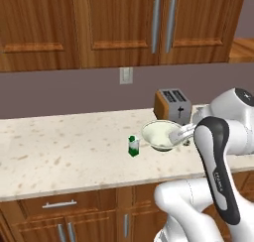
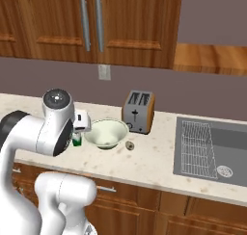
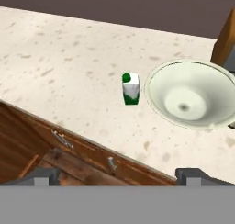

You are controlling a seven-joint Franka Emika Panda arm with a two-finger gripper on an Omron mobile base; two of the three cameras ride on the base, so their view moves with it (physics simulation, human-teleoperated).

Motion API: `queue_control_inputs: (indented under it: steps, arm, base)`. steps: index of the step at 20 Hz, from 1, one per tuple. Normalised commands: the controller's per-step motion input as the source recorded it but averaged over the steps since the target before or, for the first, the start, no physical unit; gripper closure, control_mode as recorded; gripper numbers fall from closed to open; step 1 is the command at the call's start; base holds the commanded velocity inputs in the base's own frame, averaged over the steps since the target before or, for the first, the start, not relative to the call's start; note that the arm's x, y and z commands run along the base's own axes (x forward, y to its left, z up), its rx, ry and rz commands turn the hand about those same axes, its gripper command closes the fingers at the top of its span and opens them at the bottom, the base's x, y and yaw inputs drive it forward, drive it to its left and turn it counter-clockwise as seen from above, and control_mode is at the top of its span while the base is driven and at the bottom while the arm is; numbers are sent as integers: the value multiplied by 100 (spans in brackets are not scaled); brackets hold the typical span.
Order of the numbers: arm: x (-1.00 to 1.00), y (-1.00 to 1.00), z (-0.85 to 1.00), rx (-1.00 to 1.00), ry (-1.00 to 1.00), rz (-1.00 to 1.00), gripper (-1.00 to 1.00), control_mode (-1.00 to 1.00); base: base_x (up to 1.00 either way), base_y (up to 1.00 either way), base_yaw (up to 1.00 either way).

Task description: Gather the eggs and milk located in the vicinity of the sink area and place them right next to the bowl.

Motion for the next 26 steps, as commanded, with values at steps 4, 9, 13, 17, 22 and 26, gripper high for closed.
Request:
queue_control_inputs:
  steps: [4, 9, 13, 17, 22, 26]
  arm:
    - [0, 0, 0, 0, 0, 0, -100, 100]
    - [0, 0, 0, 0, 0, 0, -100, 100]
    - [0, 0, 0, 0, 0, 0, -100, 100]
    - [0, 0, 0, 0, 0, 0, -100, 100]
    - [0, 0, 0, 0, 0, 0, -100, 100]
    - [0, 0, 0, 0, 0, 0, -100, 100]
  base:
    - [-92, -12, 0]
    - [-49, -40, 0]
    - [-10, -98, -1]
    - [0, -100, -3]
    - [0, -100, -4]
    - [0, -100, -4]
